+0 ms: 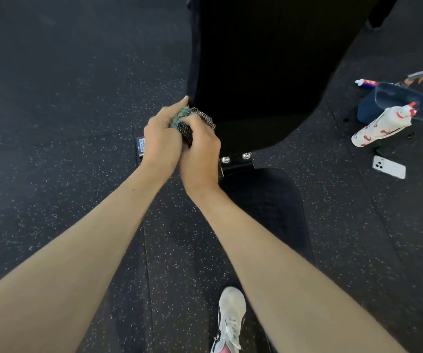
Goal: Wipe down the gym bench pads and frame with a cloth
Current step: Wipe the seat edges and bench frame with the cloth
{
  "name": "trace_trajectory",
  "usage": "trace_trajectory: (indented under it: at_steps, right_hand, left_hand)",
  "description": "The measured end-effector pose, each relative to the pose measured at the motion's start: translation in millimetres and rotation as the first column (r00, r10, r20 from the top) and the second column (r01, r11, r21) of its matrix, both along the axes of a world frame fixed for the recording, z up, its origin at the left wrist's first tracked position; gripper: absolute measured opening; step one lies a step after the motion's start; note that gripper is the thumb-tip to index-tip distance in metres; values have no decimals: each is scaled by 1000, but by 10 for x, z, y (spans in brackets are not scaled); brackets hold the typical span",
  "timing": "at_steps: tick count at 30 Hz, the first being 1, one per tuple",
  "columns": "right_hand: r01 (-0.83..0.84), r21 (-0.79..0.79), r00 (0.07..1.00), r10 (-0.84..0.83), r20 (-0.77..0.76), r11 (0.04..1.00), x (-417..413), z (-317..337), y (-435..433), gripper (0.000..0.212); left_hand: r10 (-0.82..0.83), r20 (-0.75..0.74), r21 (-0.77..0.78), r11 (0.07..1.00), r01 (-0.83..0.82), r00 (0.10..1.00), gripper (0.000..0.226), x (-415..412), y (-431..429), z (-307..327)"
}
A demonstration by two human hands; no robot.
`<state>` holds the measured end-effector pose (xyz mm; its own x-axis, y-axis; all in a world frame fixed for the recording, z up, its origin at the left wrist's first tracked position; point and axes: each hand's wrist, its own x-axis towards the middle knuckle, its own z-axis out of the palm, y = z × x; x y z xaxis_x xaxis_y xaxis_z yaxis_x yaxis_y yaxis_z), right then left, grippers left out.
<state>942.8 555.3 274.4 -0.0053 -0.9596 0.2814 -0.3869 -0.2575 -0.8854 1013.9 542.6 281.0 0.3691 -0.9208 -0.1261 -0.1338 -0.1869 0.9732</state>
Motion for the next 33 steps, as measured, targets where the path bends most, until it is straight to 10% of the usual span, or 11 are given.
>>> trace_trajectory:
  at_steps: [7,14,18,21,24,33]
  right_hand:
    - [258,-182,962,-270,-44,949,-150,-77,-12,40]
    - [98,-479,951,-224,-215,872,-266,-616,-300,22]
    - [-63,-325,914,-76,-398,944,-430,-1078,-216,35]
    - [131,-112,965,-153,-213,985,-478,-1053,-27,38]
    - [217,-296,971,-237,-33,930,-377,-878,101,34]
    - [65,-475,961,-183,-207,877,-349,-876,-296,38]
  left_hand:
    - [-76,-20,-52,996,75,997,69,95,8,-7]
    - [225,171,-444,887,-129,959,54,-226,-45,-451]
    - [342,191,-655,743,-141,920,58,-321,-156,-714]
    - [342,135,-753,646,-129,930,56,-277,-248,-824]
    - [344,91,-795,590,-140,934,55,-274,-304,-848]
    - [279,83,-811,576,-98,957,51,-184,-309,-890]
